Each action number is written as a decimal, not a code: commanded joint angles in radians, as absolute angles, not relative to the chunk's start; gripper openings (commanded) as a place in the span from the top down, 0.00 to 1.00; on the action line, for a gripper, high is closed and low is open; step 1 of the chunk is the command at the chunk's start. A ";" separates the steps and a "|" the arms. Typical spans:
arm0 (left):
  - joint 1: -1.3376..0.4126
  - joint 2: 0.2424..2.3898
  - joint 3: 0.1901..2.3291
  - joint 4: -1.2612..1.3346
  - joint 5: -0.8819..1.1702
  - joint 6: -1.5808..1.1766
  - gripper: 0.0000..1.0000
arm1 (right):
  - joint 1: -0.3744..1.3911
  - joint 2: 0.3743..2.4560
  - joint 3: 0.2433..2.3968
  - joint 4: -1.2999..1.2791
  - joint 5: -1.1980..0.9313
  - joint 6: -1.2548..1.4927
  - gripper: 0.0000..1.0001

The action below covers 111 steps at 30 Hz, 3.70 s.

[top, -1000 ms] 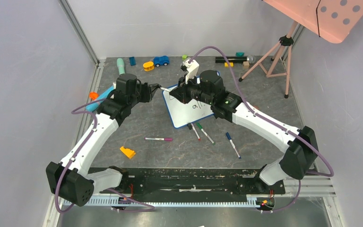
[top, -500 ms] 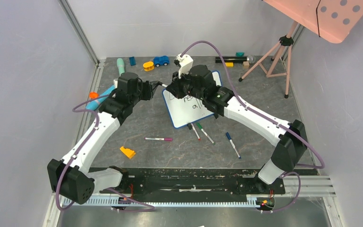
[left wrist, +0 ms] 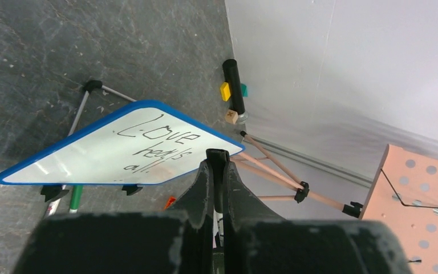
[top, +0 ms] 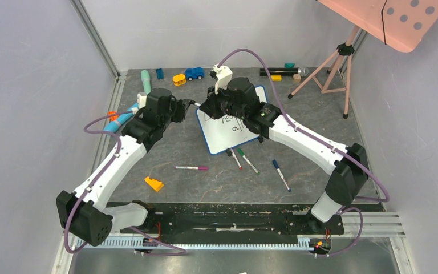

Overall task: Write a sentence on the whiteboard
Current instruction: Insert the whiteboard marker without the cap into the pen cap, then put down the whiteboard marker at the center of the board, then reset both arms

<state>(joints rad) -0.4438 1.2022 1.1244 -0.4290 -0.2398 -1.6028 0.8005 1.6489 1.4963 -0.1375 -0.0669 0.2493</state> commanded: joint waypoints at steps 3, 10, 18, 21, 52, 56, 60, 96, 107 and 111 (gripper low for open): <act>-0.579 1.110 1.106 -0.426 -0.018 -1.674 0.98 | 0.793 1.684 1.488 -0.037 -0.061 0.294 1.00; -0.584 1.095 1.126 -0.495 -0.040 -1.634 0.98 | 0.789 1.654 1.477 -0.101 -0.064 0.301 1.00; -0.467 1.020 1.028 -0.589 0.034 -1.510 0.35 | 0.605 1.494 1.339 -0.382 -0.250 0.334 1.00; -0.436 0.990 1.001 -0.583 0.052 -1.459 0.22 | 0.601 1.416 1.288 -0.532 -0.267 0.279 1.00; -0.412 0.868 0.640 -0.135 -0.156 -0.462 0.00 | 0.331 1.235 0.638 -0.197 -0.322 0.298 0.30; -0.413 0.852 0.629 -0.178 -0.200 -0.446 0.00 | 0.287 1.132 0.636 -0.252 -0.188 0.281 0.09; -0.412 0.824 0.617 -0.187 -0.227 -0.380 0.00 | 0.255 1.008 0.603 -0.226 -0.012 0.264 0.08; -0.195 1.242 0.263 0.803 -0.301 0.087 0.00 | 0.121 1.337 -0.117 1.436 0.281 -0.187 0.10; -0.041 1.461 0.295 0.978 -0.066 -0.017 0.03 | 0.118 1.380 -0.091 1.435 0.301 -0.190 0.02; -0.035 1.459 0.280 1.000 0.073 0.040 0.06 | 0.118 1.379 -0.092 1.436 0.300 -0.189 0.02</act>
<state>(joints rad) -0.0406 1.4616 0.2886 0.8806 -0.0891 0.0162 0.1204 1.3788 0.0090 1.3628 0.3099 -0.1772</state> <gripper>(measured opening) 0.956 0.979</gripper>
